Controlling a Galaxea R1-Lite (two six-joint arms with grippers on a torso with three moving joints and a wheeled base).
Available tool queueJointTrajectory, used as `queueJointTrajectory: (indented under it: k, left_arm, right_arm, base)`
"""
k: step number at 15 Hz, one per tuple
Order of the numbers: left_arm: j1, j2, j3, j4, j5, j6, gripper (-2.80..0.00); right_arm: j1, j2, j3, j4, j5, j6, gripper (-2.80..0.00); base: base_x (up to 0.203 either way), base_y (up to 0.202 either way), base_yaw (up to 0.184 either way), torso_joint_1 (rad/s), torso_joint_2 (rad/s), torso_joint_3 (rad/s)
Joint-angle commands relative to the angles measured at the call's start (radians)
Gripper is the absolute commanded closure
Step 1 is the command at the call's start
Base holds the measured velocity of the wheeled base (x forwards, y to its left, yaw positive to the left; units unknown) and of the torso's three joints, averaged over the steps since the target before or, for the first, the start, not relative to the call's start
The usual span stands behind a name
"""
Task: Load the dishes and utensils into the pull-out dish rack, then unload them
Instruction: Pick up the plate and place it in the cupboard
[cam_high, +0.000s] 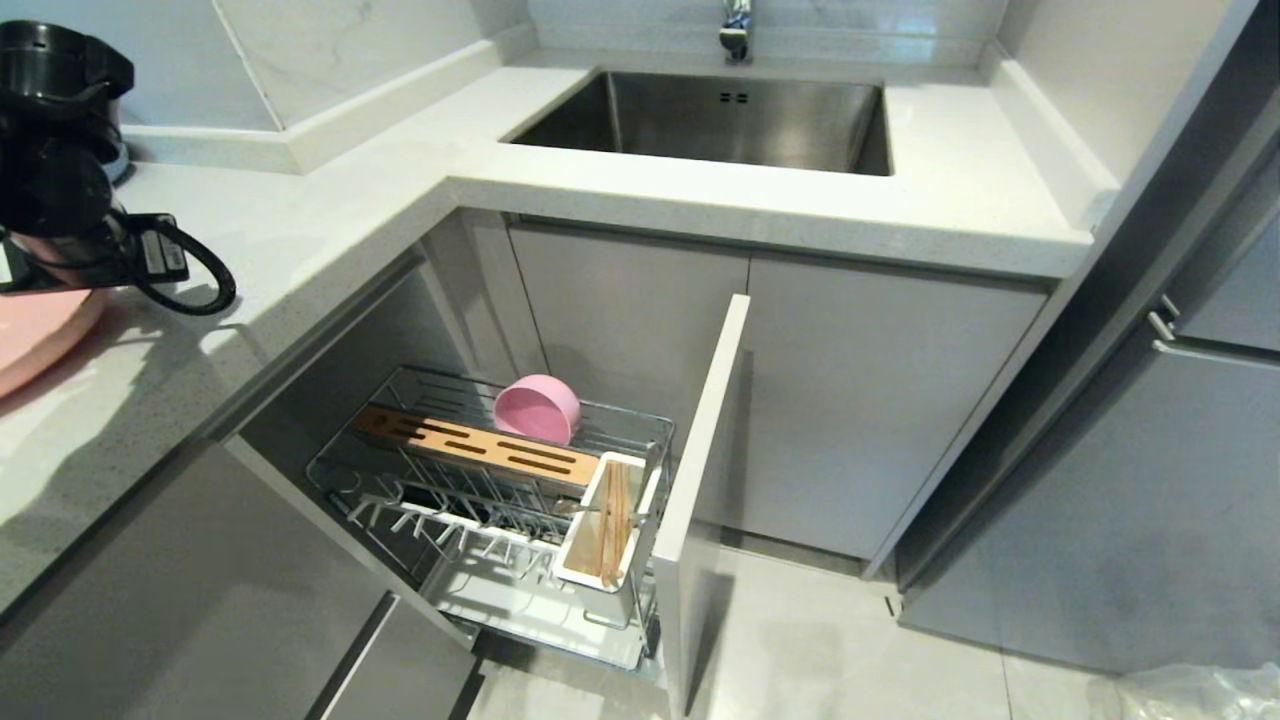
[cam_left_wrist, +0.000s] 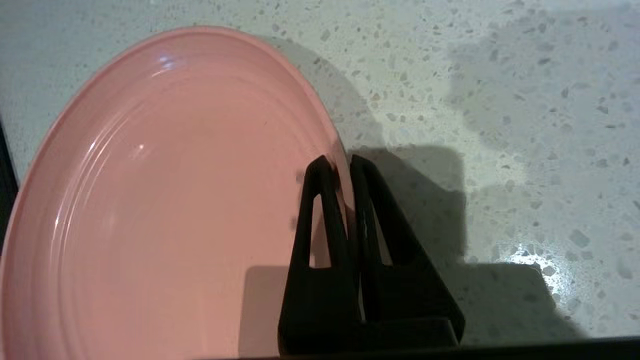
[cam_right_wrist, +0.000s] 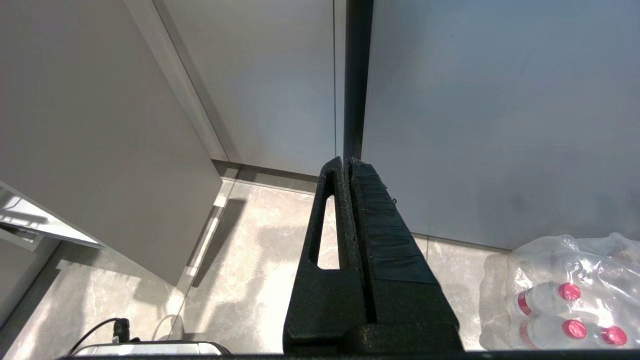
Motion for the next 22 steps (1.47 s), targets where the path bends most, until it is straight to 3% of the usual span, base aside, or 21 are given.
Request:
queueJointTrajectory:
  k: [1,6,15,19,22]
  left_arm:
    - [0.0,-0.001,0.0,0.003,0.003,-0.002,0.0]
    - [0.0,-0.034,0.0,0.001,0.002,-0.006,0.0]
    - [-0.026,-0.377,0.001,-0.014,-0.028,-0.094,0.0]
    - [-0.191,-0.48,0.001,0.036,-0.061,-0.118,0.0]
    - [-0.426,-0.524,0.003,0.039,-0.061,-0.144,0.0]
  right_arm:
    - [0.0,0.0,0.002,0.0,0.0,0.001,0.0]
    - [0.0,0.0,0.002,0.0,0.0,0.001,0.0]
    - [0.0,0.0,0.002,0.0,0.0,0.001,0.0]
    - [0.0,0.0,0.002,0.0,0.0,0.001,0.0]
    - [0.0,0.0,0.002,0.0,0.0,0.001,0.0]
  base:
    - [0.0,0.0,0.0,0.0,0.0,0.0]
    - [0.0,0.0,0.0,0.0,0.0,0.0]
    - [0.0,0.0,0.0,0.0,0.0,0.0]
    - [0.0,0.0,0.0,0.0,0.0,0.0]
    - [0.0,0.0,0.0,0.0,0.0,0.0]
